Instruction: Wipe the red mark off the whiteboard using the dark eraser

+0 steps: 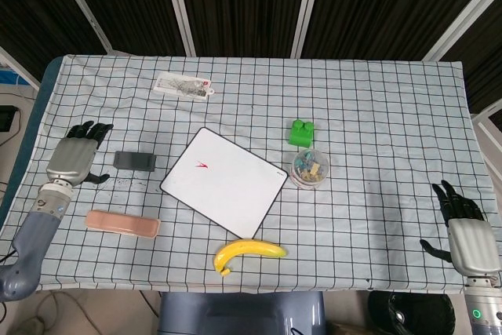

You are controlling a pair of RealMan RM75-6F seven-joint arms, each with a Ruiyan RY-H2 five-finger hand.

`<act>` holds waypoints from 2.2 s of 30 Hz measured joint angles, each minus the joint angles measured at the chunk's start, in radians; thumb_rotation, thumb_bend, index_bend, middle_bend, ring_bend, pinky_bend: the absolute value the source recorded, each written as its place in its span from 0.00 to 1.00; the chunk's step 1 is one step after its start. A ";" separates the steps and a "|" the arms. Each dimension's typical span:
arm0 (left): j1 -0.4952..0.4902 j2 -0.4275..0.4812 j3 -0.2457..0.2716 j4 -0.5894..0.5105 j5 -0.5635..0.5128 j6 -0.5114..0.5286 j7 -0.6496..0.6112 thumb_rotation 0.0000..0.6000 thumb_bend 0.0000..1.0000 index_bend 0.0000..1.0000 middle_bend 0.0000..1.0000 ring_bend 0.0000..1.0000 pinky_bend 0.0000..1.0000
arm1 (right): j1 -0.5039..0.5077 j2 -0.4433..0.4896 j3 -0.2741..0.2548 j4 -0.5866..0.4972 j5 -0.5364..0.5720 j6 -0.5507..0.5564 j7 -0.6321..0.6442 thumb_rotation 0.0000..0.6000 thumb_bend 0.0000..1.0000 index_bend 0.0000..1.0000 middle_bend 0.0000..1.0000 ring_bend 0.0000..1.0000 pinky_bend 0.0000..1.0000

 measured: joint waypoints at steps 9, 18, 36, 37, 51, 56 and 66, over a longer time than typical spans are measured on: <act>-0.082 -0.068 0.017 0.143 -0.073 -0.107 0.004 1.00 0.09 0.12 0.15 0.06 0.13 | -0.001 0.003 0.000 -0.002 0.005 -0.003 0.003 1.00 0.03 0.00 0.07 0.17 0.18; -0.129 -0.146 0.056 0.271 -0.023 -0.167 -0.066 1.00 0.09 0.15 0.19 0.06 0.13 | -0.002 0.003 0.002 -0.001 0.009 -0.004 0.002 1.00 0.03 0.00 0.07 0.17 0.18; -0.163 -0.278 0.108 0.469 0.078 -0.181 -0.157 1.00 0.13 0.25 0.28 0.12 0.17 | -0.001 0.005 0.004 -0.004 0.020 -0.009 -0.001 1.00 0.03 0.00 0.07 0.17 0.18; -0.165 -0.283 0.110 0.475 0.087 -0.179 -0.162 1.00 0.14 0.26 0.28 0.13 0.17 | -0.001 0.005 0.005 -0.004 0.022 -0.010 0.000 1.00 0.03 0.00 0.07 0.17 0.18; -0.176 -0.328 0.134 0.533 0.143 -0.172 -0.187 1.00 0.19 0.31 0.32 0.16 0.20 | 0.000 0.009 0.008 -0.005 0.032 -0.017 0.006 1.00 0.03 0.00 0.07 0.17 0.18; -0.177 -0.332 0.137 0.534 0.156 -0.172 -0.203 1.00 0.19 0.33 0.34 0.17 0.20 | 0.001 0.008 0.009 -0.005 0.032 -0.018 0.005 1.00 0.03 0.00 0.07 0.17 0.18; -0.179 -0.351 0.153 0.557 0.165 -0.173 -0.189 1.00 0.23 0.42 0.42 0.24 0.28 | 0.001 0.009 0.010 -0.005 0.036 -0.020 0.009 1.00 0.03 0.00 0.07 0.17 0.18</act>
